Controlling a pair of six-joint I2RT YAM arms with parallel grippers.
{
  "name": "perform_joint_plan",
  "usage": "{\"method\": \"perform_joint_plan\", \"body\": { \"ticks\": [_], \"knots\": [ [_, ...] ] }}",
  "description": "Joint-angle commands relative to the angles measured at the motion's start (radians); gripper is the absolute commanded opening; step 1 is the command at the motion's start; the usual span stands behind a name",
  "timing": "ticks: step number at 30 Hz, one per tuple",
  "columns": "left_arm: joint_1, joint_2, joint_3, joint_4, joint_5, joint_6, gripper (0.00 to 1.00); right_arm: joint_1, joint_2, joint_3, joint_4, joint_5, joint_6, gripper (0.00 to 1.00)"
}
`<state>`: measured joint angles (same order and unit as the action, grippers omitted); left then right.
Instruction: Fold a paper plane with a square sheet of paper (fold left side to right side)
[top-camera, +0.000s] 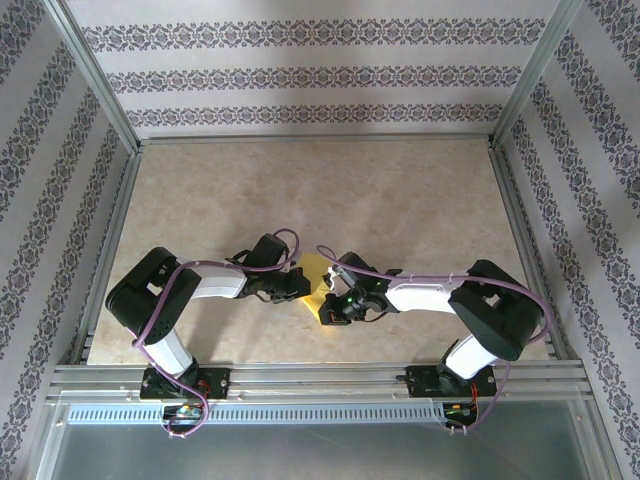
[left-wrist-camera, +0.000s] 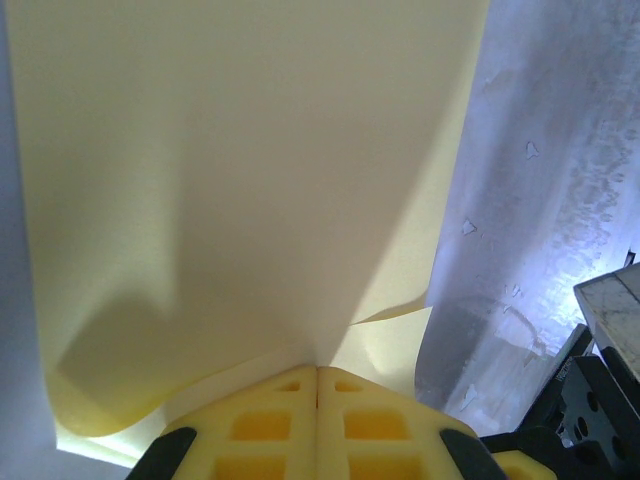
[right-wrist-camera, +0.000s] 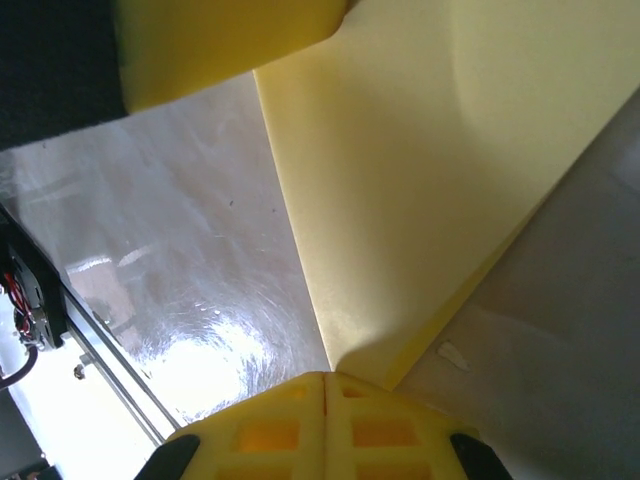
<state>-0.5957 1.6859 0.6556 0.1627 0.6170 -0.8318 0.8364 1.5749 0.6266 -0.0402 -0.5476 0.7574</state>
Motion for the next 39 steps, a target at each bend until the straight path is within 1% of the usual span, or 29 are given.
{"method": "perform_joint_plan", "body": {
  "ticks": [1, 11, 16, 22, 26, 31, 34, 39],
  "knots": [
    [-0.007, 0.011, -0.007, -0.123, -0.071, 0.007, 0.05, 0.015, 0.017, 0.018, -0.006, 0.014, 0.003, 0.03],
    [-0.007, 0.011, -0.005, -0.133, -0.075, 0.009, 0.05, 0.017, 0.034, 0.01, -0.022, 0.014, 0.002, 0.03],
    [-0.008, 0.013, -0.001, -0.149, -0.084, 0.009, 0.05, 0.02, 0.016, -0.013, -0.038, 0.024, 0.007, 0.03],
    [-0.007, 0.02, 0.005, -0.157, -0.086, 0.01, 0.05, 0.02, -0.039, -0.031, -0.069, 0.035, 0.007, 0.02],
    [-0.007, 0.018, 0.008, -0.159, -0.087, 0.007, 0.05, 0.018, -0.092, -0.016, -0.103, 0.015, -0.007, 0.03],
    [-0.007, 0.018, 0.01, -0.156, -0.086, 0.003, 0.05, 0.004, -0.151, 0.009, -0.067, -0.009, 0.003, 0.04],
    [-0.007, 0.02, 0.013, -0.153, -0.082, 0.001, 0.05, 0.0, -0.121, 0.036, -0.048, -0.009, -0.002, 0.04],
    [-0.007, 0.023, 0.015, -0.152, -0.08, 0.0, 0.04, 0.001, -0.025, 0.084, -0.02, 0.0, -0.006, 0.02]
  ]
}}
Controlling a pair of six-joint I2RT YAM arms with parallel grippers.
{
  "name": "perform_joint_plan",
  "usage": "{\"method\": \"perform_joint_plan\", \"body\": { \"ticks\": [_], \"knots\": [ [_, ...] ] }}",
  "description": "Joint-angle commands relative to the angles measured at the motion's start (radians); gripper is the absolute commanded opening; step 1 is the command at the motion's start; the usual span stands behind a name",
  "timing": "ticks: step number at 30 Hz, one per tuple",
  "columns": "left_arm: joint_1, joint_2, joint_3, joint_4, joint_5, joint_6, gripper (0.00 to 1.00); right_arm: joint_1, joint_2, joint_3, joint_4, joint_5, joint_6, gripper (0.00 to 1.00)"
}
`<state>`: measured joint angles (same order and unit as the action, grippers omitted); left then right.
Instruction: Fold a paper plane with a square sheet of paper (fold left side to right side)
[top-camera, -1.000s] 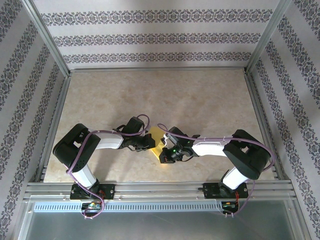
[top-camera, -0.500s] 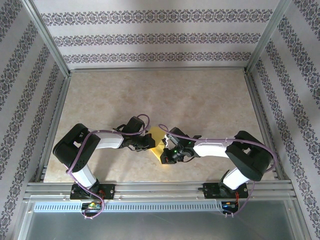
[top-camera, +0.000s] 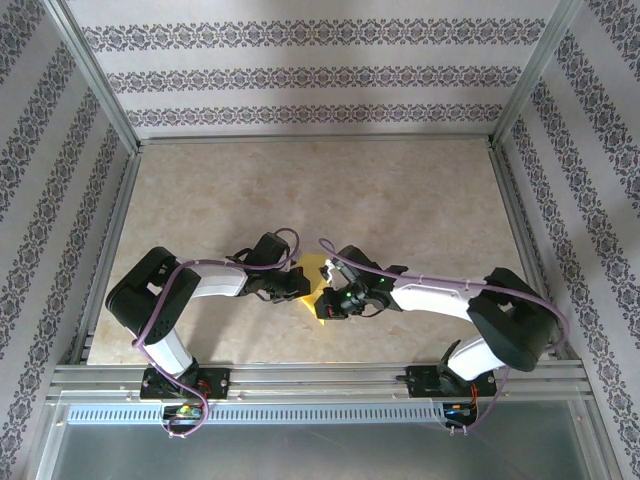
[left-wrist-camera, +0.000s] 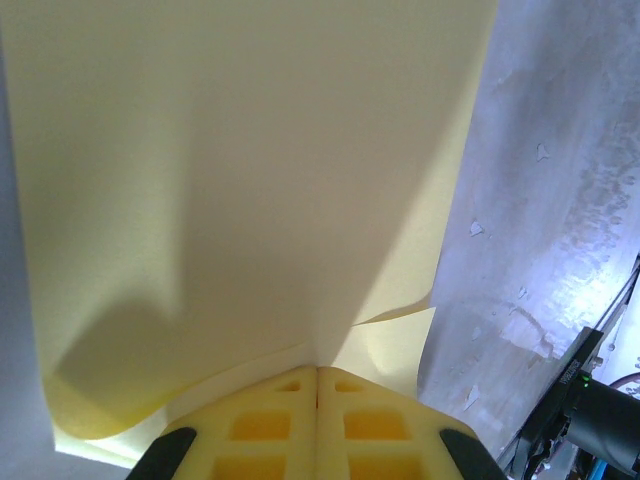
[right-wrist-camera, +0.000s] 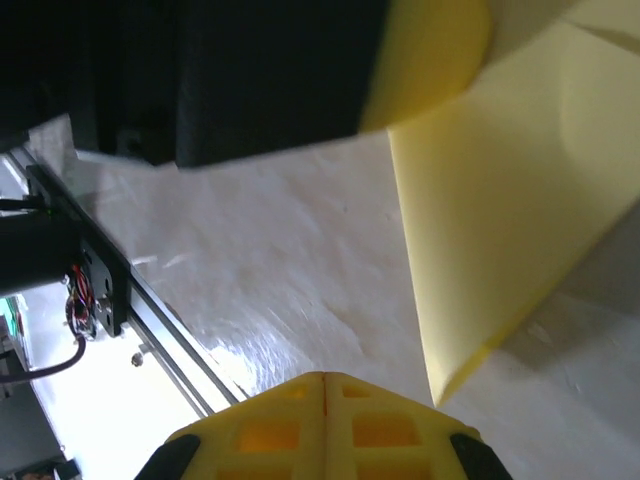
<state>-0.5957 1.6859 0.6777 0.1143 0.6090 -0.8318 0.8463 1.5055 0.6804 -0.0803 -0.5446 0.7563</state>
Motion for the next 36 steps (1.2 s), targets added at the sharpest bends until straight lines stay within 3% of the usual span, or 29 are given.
{"method": "perform_joint_plan", "body": {
  "ticks": [1, 24, 36],
  "knots": [
    [-0.007, 0.023, -0.008, -0.102, -0.072, 0.0, 0.04, -0.008, 0.058, 0.037, 0.019, 0.005, -0.007, 0.01],
    [-0.007, 0.013, 0.005, -0.103, -0.07, 0.016, 0.05, -0.054, 0.137, -0.044, 0.01, 0.015, -0.027, 0.0],
    [-0.007, -0.178, -0.022, -0.067, -0.074, 0.045, 0.09, -0.068, 0.192, -0.084, -0.003, 0.032, -0.075, 0.0]
  ]
}}
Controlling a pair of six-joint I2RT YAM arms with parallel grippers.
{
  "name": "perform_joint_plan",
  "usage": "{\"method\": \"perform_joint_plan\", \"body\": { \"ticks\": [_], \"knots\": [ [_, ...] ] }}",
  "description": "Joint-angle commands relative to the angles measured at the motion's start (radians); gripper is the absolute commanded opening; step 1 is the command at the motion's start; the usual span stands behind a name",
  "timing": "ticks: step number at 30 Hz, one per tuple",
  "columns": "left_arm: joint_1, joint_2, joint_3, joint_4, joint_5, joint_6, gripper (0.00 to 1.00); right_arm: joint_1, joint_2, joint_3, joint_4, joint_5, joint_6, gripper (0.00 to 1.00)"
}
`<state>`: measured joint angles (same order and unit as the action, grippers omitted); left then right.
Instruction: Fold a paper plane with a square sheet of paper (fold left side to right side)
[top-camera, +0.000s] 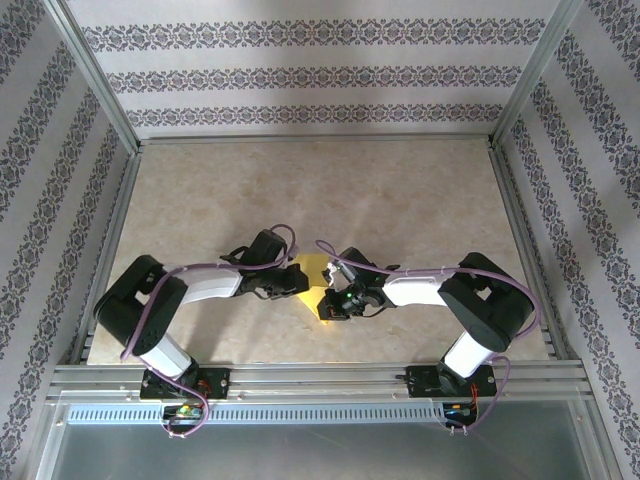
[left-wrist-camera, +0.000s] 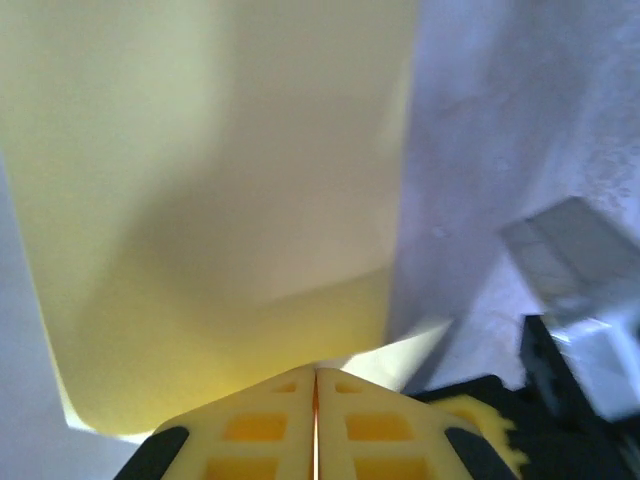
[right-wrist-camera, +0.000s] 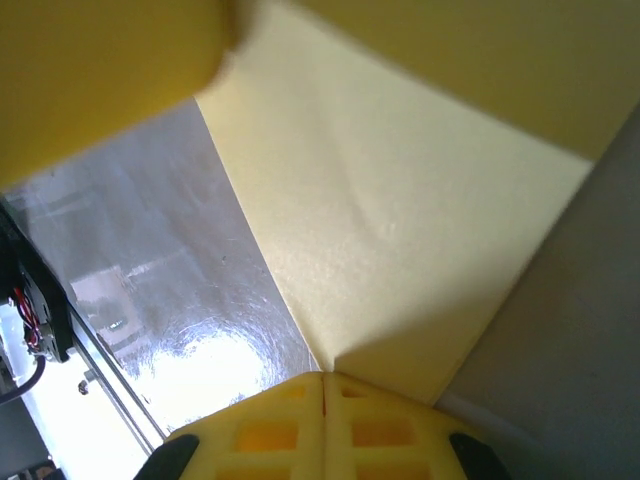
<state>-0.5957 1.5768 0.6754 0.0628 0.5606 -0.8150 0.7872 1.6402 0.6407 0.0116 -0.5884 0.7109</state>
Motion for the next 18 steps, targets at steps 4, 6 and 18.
{"method": "perform_joint_plan", "body": {
  "ticks": [4, 6, 18],
  "knots": [
    [-0.01, -0.145, -0.08, 0.036, 0.005, -0.004, 0.06, -0.009, 0.067, -0.042, -0.092, 0.084, -0.033, 0.0],
    [-0.017, -0.157, -0.109, 0.073, 0.025, -0.033, 0.05, -0.009, 0.068, -0.041, -0.092, 0.088, -0.036, 0.0],
    [-0.078, -0.04, -0.124, 0.24, 0.088, -0.093, 0.06, -0.011, 0.072, -0.038, -0.1, 0.096, -0.045, 0.0]
  ]
}}
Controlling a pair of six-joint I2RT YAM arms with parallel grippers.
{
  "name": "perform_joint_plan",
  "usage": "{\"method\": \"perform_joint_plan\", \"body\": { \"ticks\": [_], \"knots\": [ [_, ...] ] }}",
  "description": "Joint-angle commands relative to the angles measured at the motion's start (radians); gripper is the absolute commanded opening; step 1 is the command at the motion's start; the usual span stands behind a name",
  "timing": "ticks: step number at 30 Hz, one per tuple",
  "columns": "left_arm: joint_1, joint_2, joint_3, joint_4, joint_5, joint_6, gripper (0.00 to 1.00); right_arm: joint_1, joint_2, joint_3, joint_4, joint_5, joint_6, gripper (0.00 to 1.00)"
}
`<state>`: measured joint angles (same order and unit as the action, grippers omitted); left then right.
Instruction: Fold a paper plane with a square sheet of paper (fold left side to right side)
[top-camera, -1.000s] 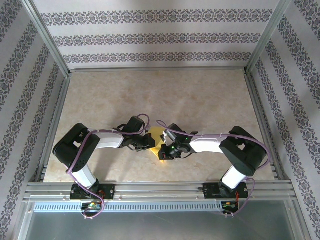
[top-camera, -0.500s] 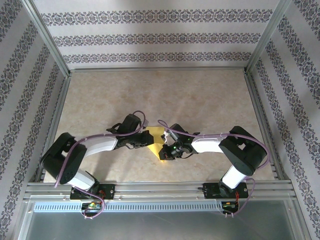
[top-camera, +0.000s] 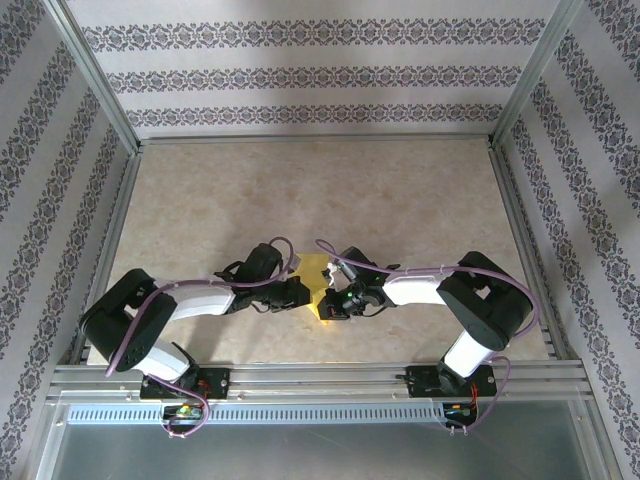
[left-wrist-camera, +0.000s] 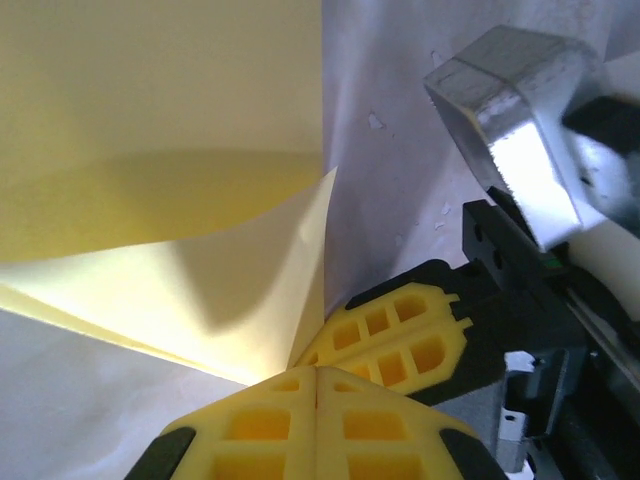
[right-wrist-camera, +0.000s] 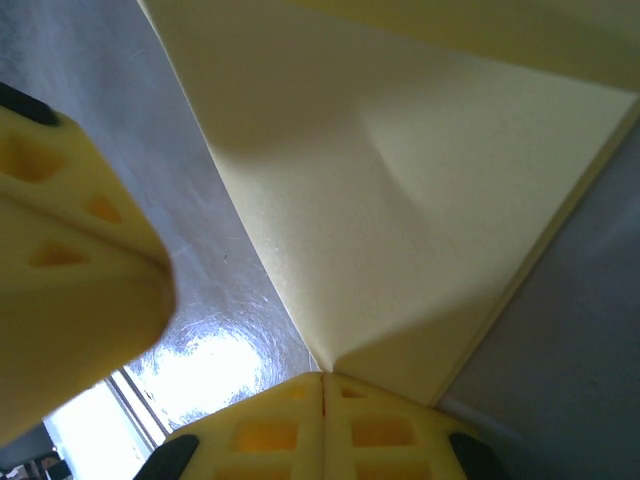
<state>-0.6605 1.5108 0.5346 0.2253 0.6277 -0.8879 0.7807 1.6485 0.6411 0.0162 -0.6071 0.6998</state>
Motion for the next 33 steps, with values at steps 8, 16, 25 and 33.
{"method": "perform_joint_plan", "body": {
  "ticks": [8, 16, 25, 33],
  "knots": [
    [-0.014, 0.091, 0.043, 0.065, 0.006, -0.017, 0.06, -0.004, 0.06, -0.034, -0.127, 0.122, -0.039, 0.0],
    [-0.01, 0.106, 0.054, -0.019, -0.057, -0.013, 0.05, -0.004, 0.062, -0.031, -0.153, 0.13, -0.047, 0.0],
    [0.004, 0.141, 0.052, -0.044, -0.08, -0.025, 0.05, -0.004, 0.063, -0.021, -0.178, 0.138, -0.057, 0.0],
    [0.049, 0.125, 0.024, -0.061, -0.106, -0.021, 0.03, -0.003, 0.062, -0.018, -0.196, 0.143, -0.06, 0.0]
  ]
}}
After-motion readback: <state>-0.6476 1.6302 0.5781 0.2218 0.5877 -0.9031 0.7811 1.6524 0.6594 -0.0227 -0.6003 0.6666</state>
